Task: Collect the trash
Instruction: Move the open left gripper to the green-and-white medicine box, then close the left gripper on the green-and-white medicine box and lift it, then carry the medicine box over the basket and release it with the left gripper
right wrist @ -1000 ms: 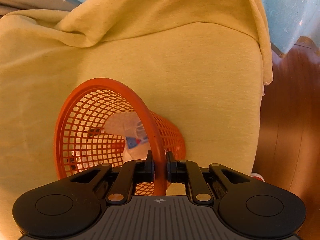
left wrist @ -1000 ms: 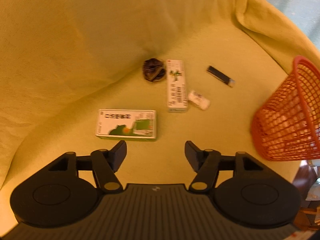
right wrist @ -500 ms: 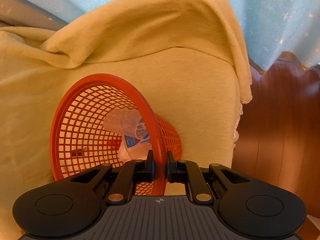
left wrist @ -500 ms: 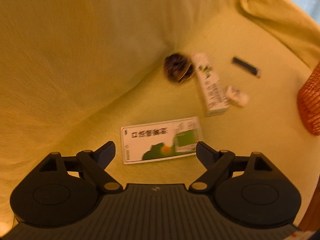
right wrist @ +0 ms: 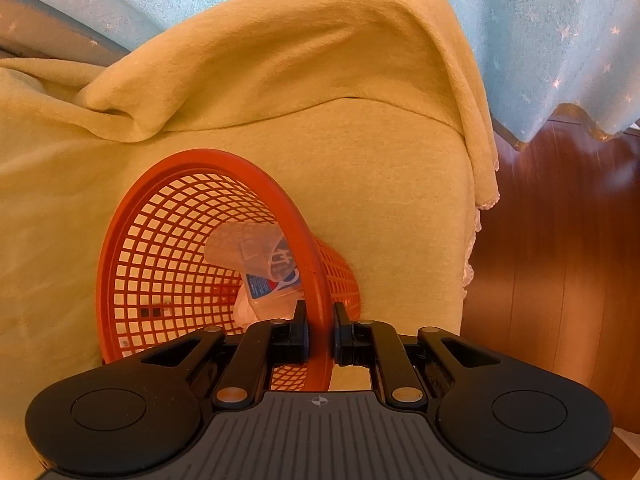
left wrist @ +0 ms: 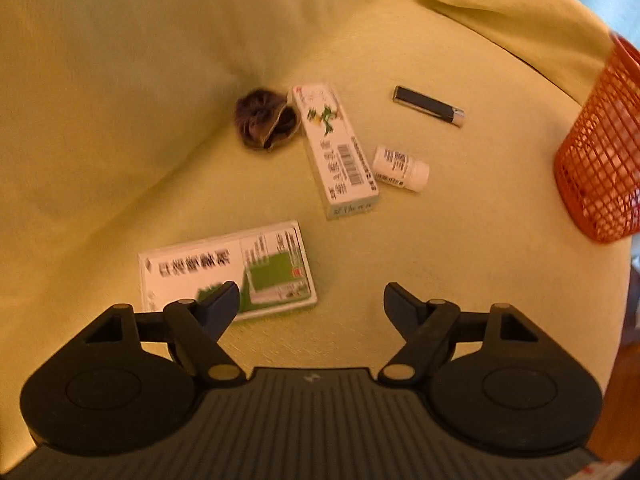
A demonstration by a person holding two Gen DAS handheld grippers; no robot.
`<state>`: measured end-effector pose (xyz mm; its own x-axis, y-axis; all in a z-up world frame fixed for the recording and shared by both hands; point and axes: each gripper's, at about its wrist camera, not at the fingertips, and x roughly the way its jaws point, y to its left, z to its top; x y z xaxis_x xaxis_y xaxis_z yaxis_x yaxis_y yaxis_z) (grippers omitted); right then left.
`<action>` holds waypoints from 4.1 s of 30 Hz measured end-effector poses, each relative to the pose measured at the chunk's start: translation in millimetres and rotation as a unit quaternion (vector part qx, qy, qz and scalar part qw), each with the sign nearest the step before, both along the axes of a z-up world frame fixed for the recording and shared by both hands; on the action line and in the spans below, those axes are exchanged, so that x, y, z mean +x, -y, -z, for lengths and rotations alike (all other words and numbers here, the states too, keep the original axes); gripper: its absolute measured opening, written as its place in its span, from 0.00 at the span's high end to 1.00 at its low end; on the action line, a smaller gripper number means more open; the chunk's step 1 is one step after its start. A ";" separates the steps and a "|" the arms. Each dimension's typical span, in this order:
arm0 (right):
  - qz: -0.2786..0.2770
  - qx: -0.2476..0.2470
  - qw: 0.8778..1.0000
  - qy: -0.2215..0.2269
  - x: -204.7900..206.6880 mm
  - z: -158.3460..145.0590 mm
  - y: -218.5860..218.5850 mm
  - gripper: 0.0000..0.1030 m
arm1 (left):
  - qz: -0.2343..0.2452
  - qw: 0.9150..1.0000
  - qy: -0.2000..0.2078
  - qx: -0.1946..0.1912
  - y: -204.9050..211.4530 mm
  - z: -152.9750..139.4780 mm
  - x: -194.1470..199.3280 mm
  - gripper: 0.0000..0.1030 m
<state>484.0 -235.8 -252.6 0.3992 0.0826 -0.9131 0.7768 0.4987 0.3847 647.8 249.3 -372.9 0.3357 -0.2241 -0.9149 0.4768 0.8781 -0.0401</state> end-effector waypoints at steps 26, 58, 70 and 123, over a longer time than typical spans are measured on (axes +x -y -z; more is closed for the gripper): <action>-0.010 -0.012 1.000 -0.003 -0.7 1.1 -4.6 0.93 | 0.209 0.975 0.049 0.056 29.8 13.7 7.4 0.17; -0.165 -0.091 0.982 -0.028 12.3 0.6 -20.3 0.89 | 0.029 0.993 -0.088 0.075 112.2 17.8 -2.9 0.51; -0.216 -0.106 0.970 -0.034 18.8 4.9 -16.8 0.89 | 0.009 0.998 -0.046 0.032 147.7 -66.3 -18.7 0.51; -0.279 -0.165 0.946 -0.024 28.1 8.7 -27.9 0.89 | 0.071 0.997 -0.024 -0.021 267.8 -142.8 -64.0 0.51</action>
